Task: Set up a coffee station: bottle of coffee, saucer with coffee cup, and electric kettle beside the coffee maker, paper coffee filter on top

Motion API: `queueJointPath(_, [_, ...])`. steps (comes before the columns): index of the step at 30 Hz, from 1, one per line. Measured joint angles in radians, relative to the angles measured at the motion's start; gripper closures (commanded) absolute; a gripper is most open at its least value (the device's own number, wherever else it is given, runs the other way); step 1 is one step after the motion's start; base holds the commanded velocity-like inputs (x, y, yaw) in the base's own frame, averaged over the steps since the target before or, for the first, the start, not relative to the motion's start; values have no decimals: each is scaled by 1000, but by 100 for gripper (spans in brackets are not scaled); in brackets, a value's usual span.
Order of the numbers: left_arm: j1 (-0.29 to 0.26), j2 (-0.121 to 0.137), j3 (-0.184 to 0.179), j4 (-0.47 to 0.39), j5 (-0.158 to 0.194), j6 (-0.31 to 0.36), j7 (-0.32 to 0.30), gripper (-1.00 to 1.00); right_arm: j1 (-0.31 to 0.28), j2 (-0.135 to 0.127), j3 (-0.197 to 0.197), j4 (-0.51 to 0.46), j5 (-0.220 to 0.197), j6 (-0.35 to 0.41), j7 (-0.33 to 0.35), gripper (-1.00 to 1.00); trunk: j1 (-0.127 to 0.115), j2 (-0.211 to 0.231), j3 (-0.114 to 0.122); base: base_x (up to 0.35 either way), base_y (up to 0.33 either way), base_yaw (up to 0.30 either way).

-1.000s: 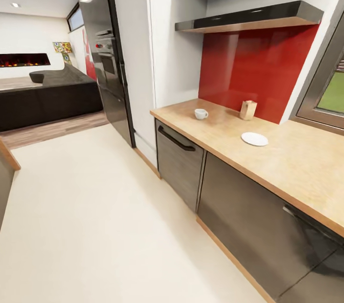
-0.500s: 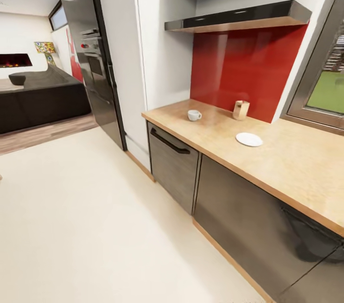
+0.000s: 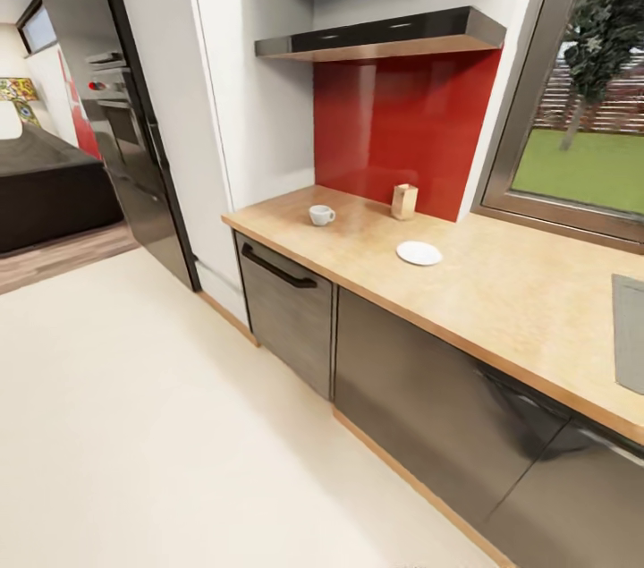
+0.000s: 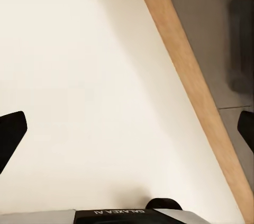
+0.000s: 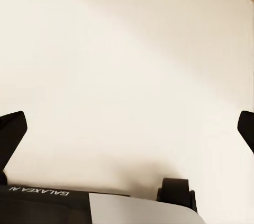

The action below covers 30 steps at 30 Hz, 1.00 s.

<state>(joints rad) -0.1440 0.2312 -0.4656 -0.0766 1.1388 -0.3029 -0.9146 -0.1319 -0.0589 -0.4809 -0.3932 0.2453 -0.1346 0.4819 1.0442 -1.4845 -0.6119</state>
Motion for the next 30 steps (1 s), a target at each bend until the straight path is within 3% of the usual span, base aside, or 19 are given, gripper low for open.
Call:
queueJointPath(11, [0, 0, 0, 0, 0, 0, 0, -100, 0, 0, 0, 0, 0, 0, -1, -100, 0, 0, 0, 3, 6, -252])
queueJointPath(30, [0, 0, -1, 0, 1, 0, 0, -100, 0, -2, 0, 0, 0, 1, 2, -100, 0, 0, 0, 219, 218, -17])
